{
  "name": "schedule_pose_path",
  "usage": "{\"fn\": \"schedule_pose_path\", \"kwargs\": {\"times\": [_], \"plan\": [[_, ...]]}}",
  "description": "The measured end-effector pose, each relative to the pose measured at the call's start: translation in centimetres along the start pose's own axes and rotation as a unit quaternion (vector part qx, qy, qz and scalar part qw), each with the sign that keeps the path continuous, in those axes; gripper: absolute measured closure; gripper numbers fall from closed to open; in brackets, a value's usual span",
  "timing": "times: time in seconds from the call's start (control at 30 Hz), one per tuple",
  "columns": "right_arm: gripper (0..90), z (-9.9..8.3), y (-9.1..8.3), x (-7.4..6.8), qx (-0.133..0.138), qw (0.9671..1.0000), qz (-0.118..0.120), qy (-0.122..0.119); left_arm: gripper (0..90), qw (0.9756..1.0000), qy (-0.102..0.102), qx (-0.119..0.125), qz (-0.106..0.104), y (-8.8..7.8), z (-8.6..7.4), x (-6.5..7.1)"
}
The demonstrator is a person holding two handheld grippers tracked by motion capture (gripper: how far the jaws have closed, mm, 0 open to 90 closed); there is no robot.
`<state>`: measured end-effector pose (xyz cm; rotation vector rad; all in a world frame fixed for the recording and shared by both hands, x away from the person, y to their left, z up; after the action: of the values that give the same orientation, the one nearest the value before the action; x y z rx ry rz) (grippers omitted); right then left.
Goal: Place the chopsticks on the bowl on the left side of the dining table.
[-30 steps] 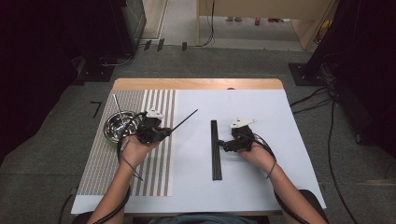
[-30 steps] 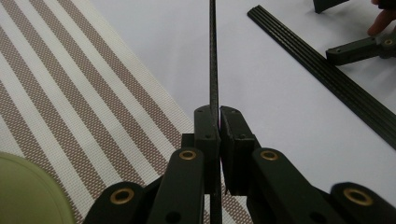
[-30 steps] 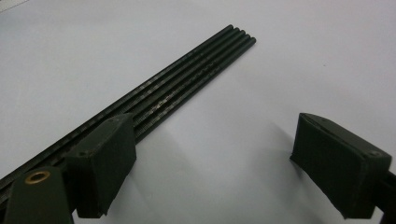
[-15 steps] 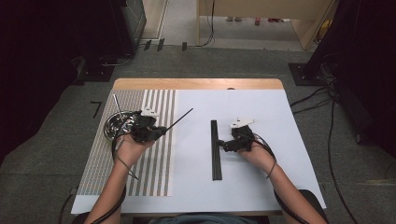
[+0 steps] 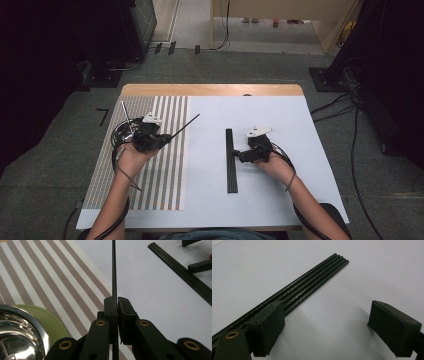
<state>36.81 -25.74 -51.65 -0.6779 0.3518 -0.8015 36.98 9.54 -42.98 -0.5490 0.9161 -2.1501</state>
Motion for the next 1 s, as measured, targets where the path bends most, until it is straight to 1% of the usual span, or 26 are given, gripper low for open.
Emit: {"fn": "schedule_pose_path", "kwargs": {"times": [0.07,0.13,0.3,0.5,0.77,1.0], "plan": [[13.4,0.0,0.0,0.0,0.0,1.0,0.0,0.0,87.4,1.0,0.005,-0.004,0.008,-0.1,-0.1,-0.1],[13.4,0.0,0.0,0.0,0.0,1.0,0.0,0.0,87.4,0.9999,0.008,-0.007,0.009,-0.2,-0.1,-0.3],[13.4,0.0,0.0,0.0,0.0,1.0,0.0,0.0,87.3,0.9999,-0.002,-0.004,0.01,-0.5,-0.3,-0.8],[13.4,0.0,0.0,0.0,0.0,1.0,0.0,0.0,87.4,0.9998,-0.011,0.0,0.016,-1.2,-0.6,-1.6],[13.4,0.0,0.0,0.0,0.0,1.0,0.0,0.0,87.4,0.9995,-0.013,-0.001,0.03,-1.9,-1.0,-2.4],[13.4,0.0,0.0,0.0,0.0,1.0,0.0,0.0,87.3,0.9991,-0.021,0.003,0.036,-2.5,-1.3,-3.3]]}}
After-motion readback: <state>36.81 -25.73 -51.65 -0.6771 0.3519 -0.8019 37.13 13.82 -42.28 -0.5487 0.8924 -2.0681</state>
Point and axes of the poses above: each handheld gripper's, and its own axes: y roughly forward along the jaws, z roughly out of its top, x roughly to its right, the point moved 2 cm from there along y, roughly forward along the jaws, and after that the axes turned 1 degree about y, right-handed, at the moved point
